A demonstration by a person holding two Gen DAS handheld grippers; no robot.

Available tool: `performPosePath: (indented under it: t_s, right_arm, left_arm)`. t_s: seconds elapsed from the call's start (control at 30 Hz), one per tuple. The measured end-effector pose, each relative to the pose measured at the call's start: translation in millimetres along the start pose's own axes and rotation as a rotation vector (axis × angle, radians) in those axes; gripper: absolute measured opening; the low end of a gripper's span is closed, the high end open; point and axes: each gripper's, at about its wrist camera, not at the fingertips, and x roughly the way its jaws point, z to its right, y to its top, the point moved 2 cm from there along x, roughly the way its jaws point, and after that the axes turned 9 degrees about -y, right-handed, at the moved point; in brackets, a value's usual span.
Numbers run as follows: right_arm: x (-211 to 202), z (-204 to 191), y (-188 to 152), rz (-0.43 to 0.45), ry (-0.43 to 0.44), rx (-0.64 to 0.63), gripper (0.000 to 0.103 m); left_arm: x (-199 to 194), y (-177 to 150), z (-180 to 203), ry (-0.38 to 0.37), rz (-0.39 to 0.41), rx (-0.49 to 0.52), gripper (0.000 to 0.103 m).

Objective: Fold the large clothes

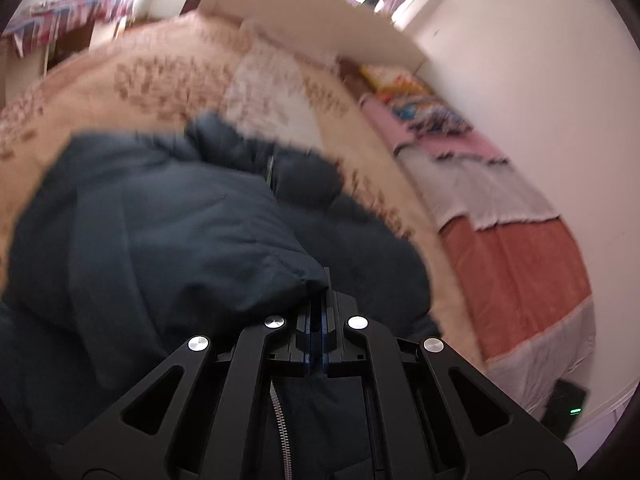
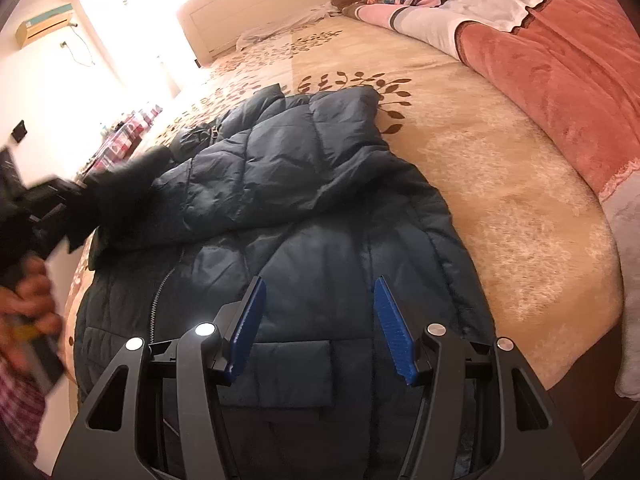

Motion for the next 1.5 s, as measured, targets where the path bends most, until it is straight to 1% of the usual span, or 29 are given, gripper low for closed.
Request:
performPosePath:
  t_s: [0.17, 0.3, 0.4, 0.43, 0.47, 0.5, 0.53, 0.57, 0.67, 0.8, 0.93, 1.03, 1.1, 1.23, 1.27, 1.43, 1.47, 1.5]
  right_arm:
    - [7, 3, -2, -0.023, -0.001, 0.002, 0.057]
    - [12, 0, -4, -0.039, 0.000, -0.006, 0.057]
    - [14, -4, -4, -0.047, 0.001, -0.016, 0.057]
    - [14, -6, -5, -0.049, 0.001, -0.021, 0.057]
    - [14, -7, -4, -0.049, 0.002, -0.024, 0.057]
    - [13, -10, -4, -0.047, 0.002, -0.032, 0.057]
    - [12, -12, -4, -0.045, 0.002, -0.038, 0.057]
    - [11, -14, -3, -0.042, 0.004, -0.045, 0.057]
    - [8, -21, -2, -0.036, 0.010, -0.055, 0.057]
    - [5, -33, -1, -0.030, 0.019, -0.080, 0.057]
    - [0, -48, -2, -0.021, 0.029, -0.123, 0.057]
    - [-2, -64, 0, -0.003, 0.043, -0.168, 0.057]
    - [-2, -78, 2, 0.003, 0.056, -0.201, 0.057]
    - [3, -126, 7, 0.027, 0.104, -0.301, 0.058]
    - [4, -137, 7, 0.033, 0.112, -0.326, 0.061]
    - [11, -217, -2, 0.100, 0.132, -0.543, 0.066]
    - [13, -235, -7, 0.121, 0.128, -0.603, 0.069]
    - [16, -247, -10, 0.134, 0.122, -0.644, 0.071]
  left_arm:
    - [34, -20, -15, 0.046, -0.083, -0.021, 0.002]
    - [46, -35, -27, 0.078, -0.131, -0.043, 0.003]
    - [48, -40, -33, 0.083, -0.149, -0.068, 0.006]
    - [48, -42, -34, 0.080, -0.156, -0.075, 0.012]
    - [47, -42, -34, 0.071, -0.165, -0.082, 0.024]
    - [44, -44, -33, 0.051, -0.174, -0.088, 0.032]
    - [43, -44, -30, 0.041, -0.175, -0.087, 0.046]
    - [39, -46, -26, 0.036, -0.172, -0.076, 0.057]
    - [26, -50, -13, 0.040, -0.162, -0.023, 0.072]
    - [12, -57, -1, 0.036, -0.167, 0.055, 0.075]
    - [-12, -62, 1, 0.021, -0.160, 0.073, 0.075]
    - [-43, -68, -1, 0.027, -0.121, 0.103, 0.075]
    - [-63, -73, -5, 0.058, -0.093, 0.129, 0.075]
    - [-103, -81, -23, 0.164, -0.038, 0.147, 0.075]
    - [-111, -83, -30, 0.184, -0.028, 0.137, 0.075]
    - [-144, -88, -60, 0.212, 0.011, 0.054, 0.075]
    - [-149, -88, -65, 0.215, 0.018, 0.041, 0.075]
    - [-153, -89, -69, 0.218, 0.025, 0.032, 0.075]
